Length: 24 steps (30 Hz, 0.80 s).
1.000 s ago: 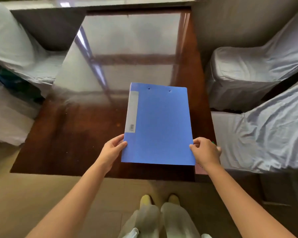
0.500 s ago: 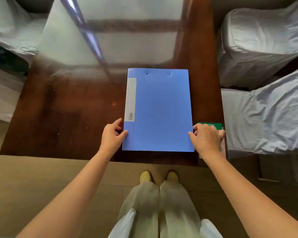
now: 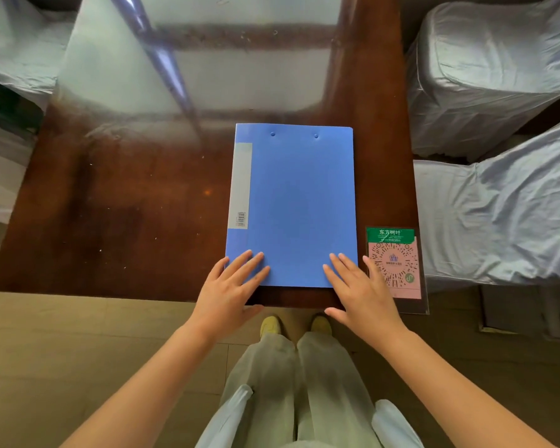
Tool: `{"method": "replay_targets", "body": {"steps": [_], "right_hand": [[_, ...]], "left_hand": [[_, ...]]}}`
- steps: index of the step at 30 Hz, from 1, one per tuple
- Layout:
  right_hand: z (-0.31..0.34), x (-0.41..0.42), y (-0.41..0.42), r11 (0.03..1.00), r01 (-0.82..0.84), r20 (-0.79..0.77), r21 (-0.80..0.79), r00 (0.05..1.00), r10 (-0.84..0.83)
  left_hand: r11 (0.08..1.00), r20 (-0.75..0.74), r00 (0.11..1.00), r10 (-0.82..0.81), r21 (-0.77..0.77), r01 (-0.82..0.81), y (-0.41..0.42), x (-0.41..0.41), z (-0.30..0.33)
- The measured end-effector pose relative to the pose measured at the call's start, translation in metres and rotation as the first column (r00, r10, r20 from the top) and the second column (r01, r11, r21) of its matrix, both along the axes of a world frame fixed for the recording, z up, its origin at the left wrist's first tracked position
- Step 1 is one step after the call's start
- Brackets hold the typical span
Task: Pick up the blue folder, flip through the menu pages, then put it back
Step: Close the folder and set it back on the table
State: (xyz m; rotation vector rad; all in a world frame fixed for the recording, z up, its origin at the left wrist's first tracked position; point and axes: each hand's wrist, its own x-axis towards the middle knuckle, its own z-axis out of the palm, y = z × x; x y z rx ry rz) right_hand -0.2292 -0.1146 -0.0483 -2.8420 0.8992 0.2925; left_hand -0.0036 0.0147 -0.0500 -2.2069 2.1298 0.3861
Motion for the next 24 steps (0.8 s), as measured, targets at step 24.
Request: {"method": "replay_targets", "body": {"steps": [24], "right_hand": [[-0.014,-0.038,-0.009,0.996,-0.093,0.238,-0.007,0.967,0.092]], "left_hand": [[0.987,-0.044,0.998,-0.035,-0.158,0.028,0.008,-0.007,-0.019]]}}
